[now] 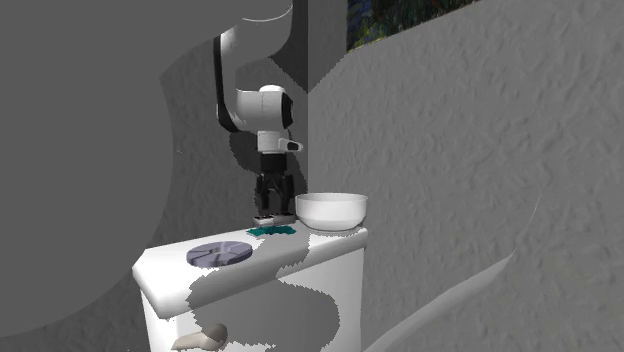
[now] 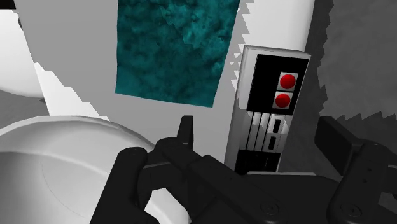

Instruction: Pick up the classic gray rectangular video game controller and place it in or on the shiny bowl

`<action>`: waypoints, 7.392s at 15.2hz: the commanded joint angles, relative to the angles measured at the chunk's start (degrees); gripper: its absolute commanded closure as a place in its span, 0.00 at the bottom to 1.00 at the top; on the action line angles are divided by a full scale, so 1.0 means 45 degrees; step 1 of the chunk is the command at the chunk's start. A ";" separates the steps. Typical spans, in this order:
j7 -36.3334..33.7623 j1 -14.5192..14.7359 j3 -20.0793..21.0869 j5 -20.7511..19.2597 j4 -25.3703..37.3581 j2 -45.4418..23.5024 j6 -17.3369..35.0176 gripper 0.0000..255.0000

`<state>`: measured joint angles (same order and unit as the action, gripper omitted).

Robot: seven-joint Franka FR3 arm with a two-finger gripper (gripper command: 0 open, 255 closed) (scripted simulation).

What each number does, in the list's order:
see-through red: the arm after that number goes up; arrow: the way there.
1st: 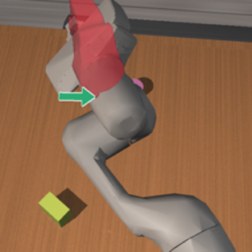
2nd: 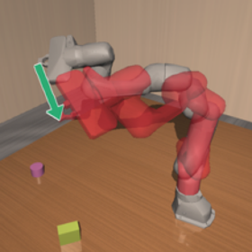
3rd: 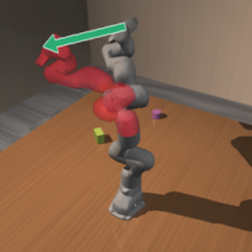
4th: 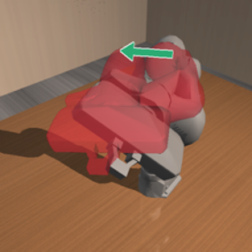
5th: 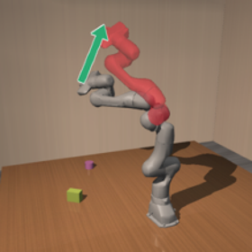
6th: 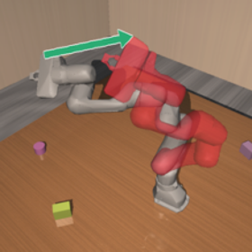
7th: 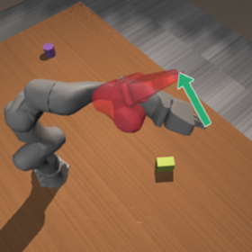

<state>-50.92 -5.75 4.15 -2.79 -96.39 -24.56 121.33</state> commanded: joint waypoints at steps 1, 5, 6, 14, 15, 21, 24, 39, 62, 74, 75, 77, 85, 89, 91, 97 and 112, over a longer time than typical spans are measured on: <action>-0.0078 0.0110 0.0073 0.0001 -0.0155 -0.0408 0.0743 0.00; -0.0081 0.0110 0.0071 -0.0004 -0.0184 -0.0456 0.0820 0.00; -0.0081 0.0112 0.0070 -0.0004 -0.0184 -0.0456 0.0820 0.00; -0.0117 0.0130 0.0069 0.0002 -0.0498 -0.0324 0.1006 1.00; -0.0110 0.0125 0.0067 0.0002 -0.0528 -0.0314 0.1030 1.00; -0.0133 0.0091 0.0014 -0.0024 -0.0284 0.0176 0.0783 0.00; -0.0804 0.0106 -0.0253 -0.0098 0.1293 -0.0399 -0.0669 0.00; -0.0866 0.0023 -0.0191 -0.0199 0.0806 -0.0950 0.0364 0.00; -0.0539 -0.0257 -0.0251 -0.0158 0.0955 -0.1389 0.0490 0.00; -0.0608 -0.0193 -0.0241 -0.0172 0.1192 -0.1490 0.0357 1.00; -0.0608 -0.0193 -0.0242 -0.0172 0.1205 -0.1504 0.0359 1.00; -0.0598 -0.0200 -0.0243 -0.0171 0.1211 -0.1496 0.0345 1.00; -0.0498 -0.0265 -0.0229 -0.0116 0.1319 -0.0942 -0.0319 1.00; -0.0472 -0.0268 -0.0218 -0.0091 0.1635 -0.0693 -0.0884 1.00; -0.0460 -0.0269 -0.0213 -0.0080 0.1811 -0.0581 -0.1172 1.00; -0.0424 -0.0267 -0.0200 -0.0050 0.2425 -0.0303 -0.2063 1.00; -0.0344 -0.0240 -0.0180 -0.0008 0.4616 -0.0052 -0.4503 1.00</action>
<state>-52.51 -6.82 3.34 -2.83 -76.46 -24.75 101.88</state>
